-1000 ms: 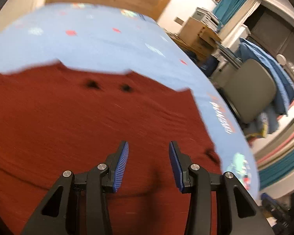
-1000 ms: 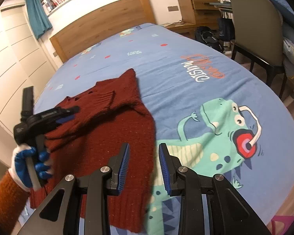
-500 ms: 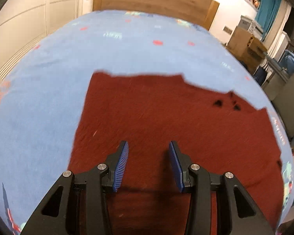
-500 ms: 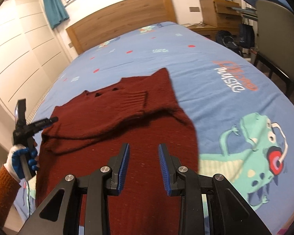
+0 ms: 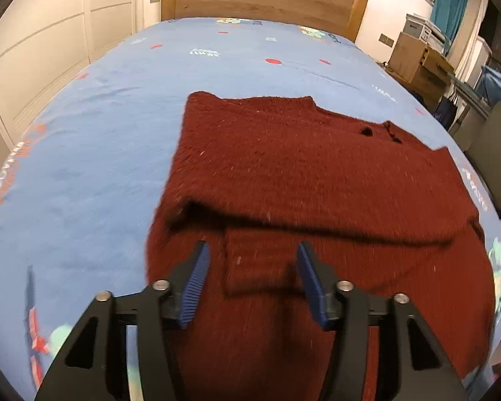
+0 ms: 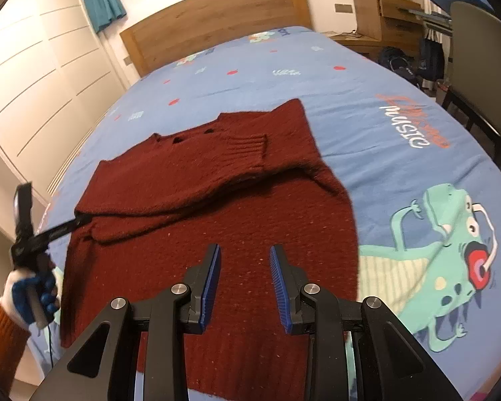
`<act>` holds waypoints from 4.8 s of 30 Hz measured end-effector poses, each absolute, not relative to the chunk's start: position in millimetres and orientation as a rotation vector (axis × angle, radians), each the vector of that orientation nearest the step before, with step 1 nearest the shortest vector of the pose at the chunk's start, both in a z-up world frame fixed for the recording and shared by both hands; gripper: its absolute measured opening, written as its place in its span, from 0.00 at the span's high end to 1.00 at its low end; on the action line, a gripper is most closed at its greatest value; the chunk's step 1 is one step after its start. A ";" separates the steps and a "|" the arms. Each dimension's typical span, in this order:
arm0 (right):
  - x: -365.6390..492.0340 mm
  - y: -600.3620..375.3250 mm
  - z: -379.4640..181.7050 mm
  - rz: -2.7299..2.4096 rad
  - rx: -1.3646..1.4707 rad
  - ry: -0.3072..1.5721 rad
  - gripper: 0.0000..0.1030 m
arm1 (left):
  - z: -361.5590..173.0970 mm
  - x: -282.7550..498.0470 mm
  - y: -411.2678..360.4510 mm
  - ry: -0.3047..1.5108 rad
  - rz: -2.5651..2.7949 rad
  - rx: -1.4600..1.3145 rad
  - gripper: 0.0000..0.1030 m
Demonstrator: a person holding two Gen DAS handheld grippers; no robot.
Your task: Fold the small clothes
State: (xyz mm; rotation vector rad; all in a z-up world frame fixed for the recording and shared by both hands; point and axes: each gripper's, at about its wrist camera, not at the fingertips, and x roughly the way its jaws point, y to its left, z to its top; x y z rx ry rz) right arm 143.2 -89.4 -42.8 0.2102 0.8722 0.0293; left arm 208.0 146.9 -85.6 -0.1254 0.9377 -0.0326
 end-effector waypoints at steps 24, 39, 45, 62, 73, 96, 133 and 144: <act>71.5 -92.1 -6.1 0.016 0.249 0.832 0.65 | 0.7 53.5 131.3 0.892 0.052 0.161 0.35; 49.6 -123.3 -52.4 -0.064 0.301 0.947 0.52 | -37.8 32.5 106.5 0.953 0.022 0.147 0.28; 65.4 -125.7 -72.6 -0.058 0.308 0.996 0.48 | -64.8 44.0 109.0 1.015 0.019 0.134 0.27; 100.7 -127.6 -118.2 -0.023 0.291 1.114 0.39 | -119.5 61.8 118.8 1.142 0.025 0.086 0.27; 110.1 -125.8 -135.3 0.006 0.281 1.154 0.37 | -133.7 64.9 128.6 1.192 0.008 0.030 0.26; 115.5 -126.4 -140.9 0.057 0.307 1.153 0.33 | -144.9 81.4 175.2 1.244 -0.092 -0.159 0.17; 108.4 -144.4 -148.5 0.360 0.568 1.170 0.38 | -147.5 83.4 237.6 1.186 -0.448 -0.704 0.35; 106.6 -164.0 -157.6 0.363 0.752 1.169 0.54 | -152.0 83.3 245.5 1.199 -0.458 -0.750 0.57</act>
